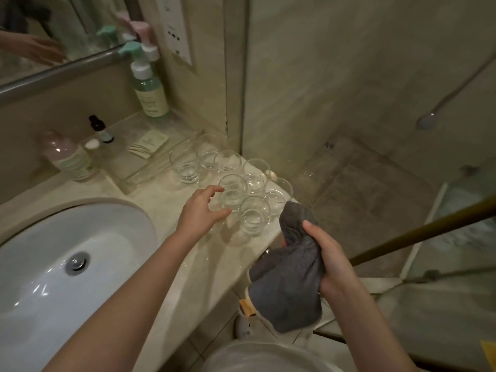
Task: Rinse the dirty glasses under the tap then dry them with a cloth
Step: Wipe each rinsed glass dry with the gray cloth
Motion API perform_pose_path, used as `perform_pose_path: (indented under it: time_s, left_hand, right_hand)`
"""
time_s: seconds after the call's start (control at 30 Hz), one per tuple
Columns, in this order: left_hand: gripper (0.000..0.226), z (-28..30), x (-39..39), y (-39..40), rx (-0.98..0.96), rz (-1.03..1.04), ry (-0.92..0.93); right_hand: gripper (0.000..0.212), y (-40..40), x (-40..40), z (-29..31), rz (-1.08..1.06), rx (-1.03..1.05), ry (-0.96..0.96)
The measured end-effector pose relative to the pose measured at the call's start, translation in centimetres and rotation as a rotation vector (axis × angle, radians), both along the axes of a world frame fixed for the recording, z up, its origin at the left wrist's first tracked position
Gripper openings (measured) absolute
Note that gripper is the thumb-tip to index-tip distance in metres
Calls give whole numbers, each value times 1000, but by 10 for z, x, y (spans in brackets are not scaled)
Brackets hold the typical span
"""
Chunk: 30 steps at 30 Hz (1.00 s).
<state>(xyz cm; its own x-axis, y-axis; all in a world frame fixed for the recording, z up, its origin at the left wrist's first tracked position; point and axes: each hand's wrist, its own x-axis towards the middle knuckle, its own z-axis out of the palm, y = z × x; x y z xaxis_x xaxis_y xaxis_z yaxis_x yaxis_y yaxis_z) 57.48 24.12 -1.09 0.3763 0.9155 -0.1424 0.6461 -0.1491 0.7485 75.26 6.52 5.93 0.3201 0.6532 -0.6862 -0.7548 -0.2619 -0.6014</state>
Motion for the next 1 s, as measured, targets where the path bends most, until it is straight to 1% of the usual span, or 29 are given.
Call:
perform_pose_path:
  time_s: [0.07,0.17,0.37,0.5,0.57,0.67,0.77,0.87,0.93,1.0]
  left_hand:
    - [43,-4,8,2,-8,-17,35]
    - [26,-10,15,5,1,11,79]
    - [9,-15,23,8,22,14,34]
    - [12,-12,23,8,-1,97,-123]
    - [17,-5,21,6,-39,127,-195]
    - [22,5,11,4,-147,147,-303]
    - [20,25,2,2,-184,133,-415]
    - [19,58,-1,-5,-159,79,-505]
    - [18,84,-2,-14,-151,48,-582]
    - [11,107,-5,-24,-181,21,-675]
  right_hand:
    - [53,-1,7,-1,11,-6,-18]
    - [51,-1,13,0,13,-14,-22]
    - [45,2,18,0,50,1,-18]
    - [35,6,17,2,79,29,-33]
    - [35,7,17,3,103,45,-50]
    - [39,10,15,7,144,67,-63]
    - [37,13,10,12,161,75,-84]
    - [33,17,5,17,147,107,-121]
    - [22,19,1,22,120,141,-209]
    - [8,22,-3,29,78,205,-339]
